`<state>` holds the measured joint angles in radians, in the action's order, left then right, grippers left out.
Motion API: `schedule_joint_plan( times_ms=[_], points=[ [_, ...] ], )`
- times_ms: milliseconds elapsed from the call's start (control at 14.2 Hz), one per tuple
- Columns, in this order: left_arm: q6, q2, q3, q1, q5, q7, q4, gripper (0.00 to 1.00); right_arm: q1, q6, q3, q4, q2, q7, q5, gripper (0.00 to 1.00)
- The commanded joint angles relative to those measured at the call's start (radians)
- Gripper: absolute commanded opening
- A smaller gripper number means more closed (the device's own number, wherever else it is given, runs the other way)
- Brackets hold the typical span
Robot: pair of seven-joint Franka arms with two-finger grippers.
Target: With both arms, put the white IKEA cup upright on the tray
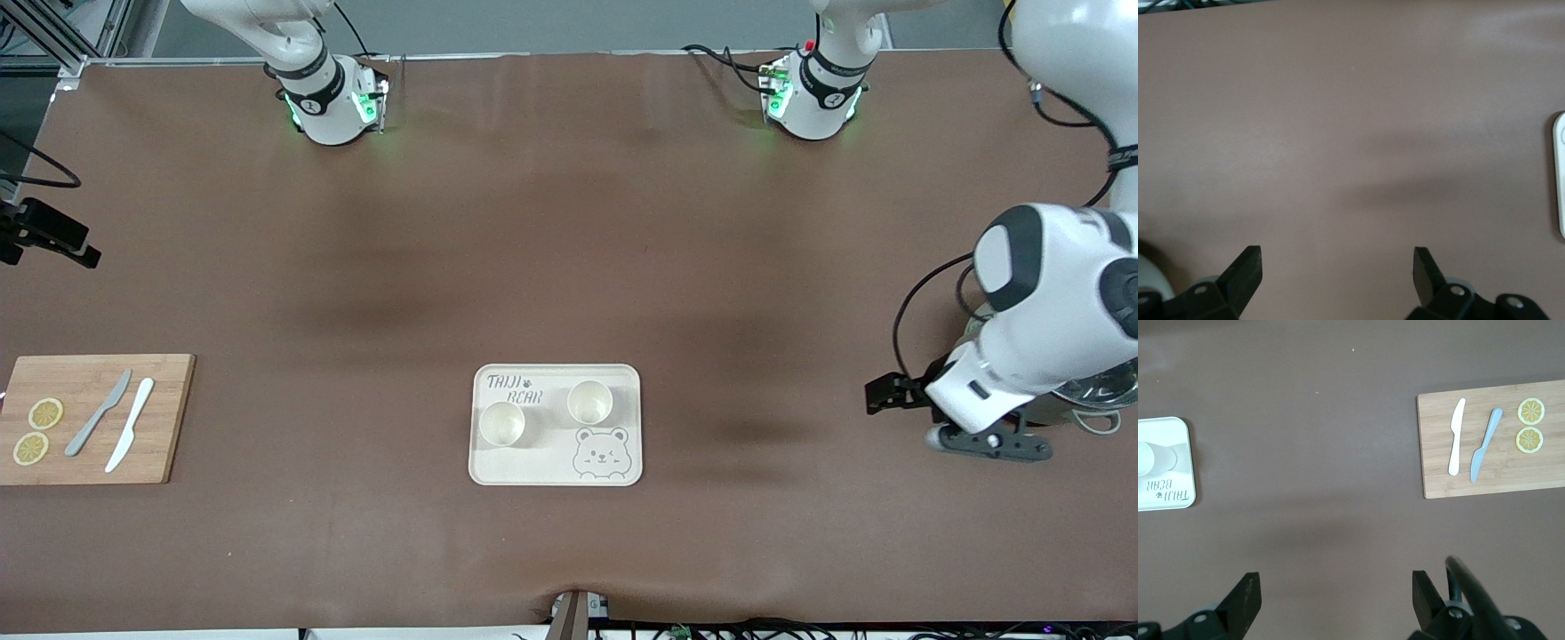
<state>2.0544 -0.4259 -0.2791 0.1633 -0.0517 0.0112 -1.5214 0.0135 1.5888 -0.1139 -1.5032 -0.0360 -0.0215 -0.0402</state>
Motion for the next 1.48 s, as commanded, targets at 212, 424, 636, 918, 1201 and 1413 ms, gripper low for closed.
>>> schedule_joint_plan(
  times_ms=[212,424,636,918,1201,1413],
  points=[
    [-0.095,0.163,-0.054,0.041,0.038,-0.065,-0.062,1.0,-0.017,0.002,0.019,0.003,0.001,0.025,0.009,1.0],
    [-0.166,0.223,-0.052,0.044,0.036,-0.048,-0.062,1.0,-0.018,0.01,0.029,0.003,-0.001,0.023,0.013,1.0],
    [-0.232,0.266,-0.052,0.042,0.036,-0.046,-0.065,1.0,-0.015,0.007,0.029,0.001,-0.001,0.023,0.014,1.0],
    [-0.263,0.288,-0.071,0.03,0.036,-0.054,-0.065,1.0,-0.017,0.007,0.029,0.001,-0.001,0.023,0.014,1.0],
    [-0.276,0.306,0.027,-0.094,0.03,-0.063,-0.065,1.0,-0.017,0.01,0.029,0.001,-0.001,0.023,0.016,1.0],
    [-0.276,0.308,0.037,-0.093,0.035,-0.059,-0.056,1.0,-0.02,0.014,0.029,0.001,-0.001,0.023,0.016,1.0]
  ],
)
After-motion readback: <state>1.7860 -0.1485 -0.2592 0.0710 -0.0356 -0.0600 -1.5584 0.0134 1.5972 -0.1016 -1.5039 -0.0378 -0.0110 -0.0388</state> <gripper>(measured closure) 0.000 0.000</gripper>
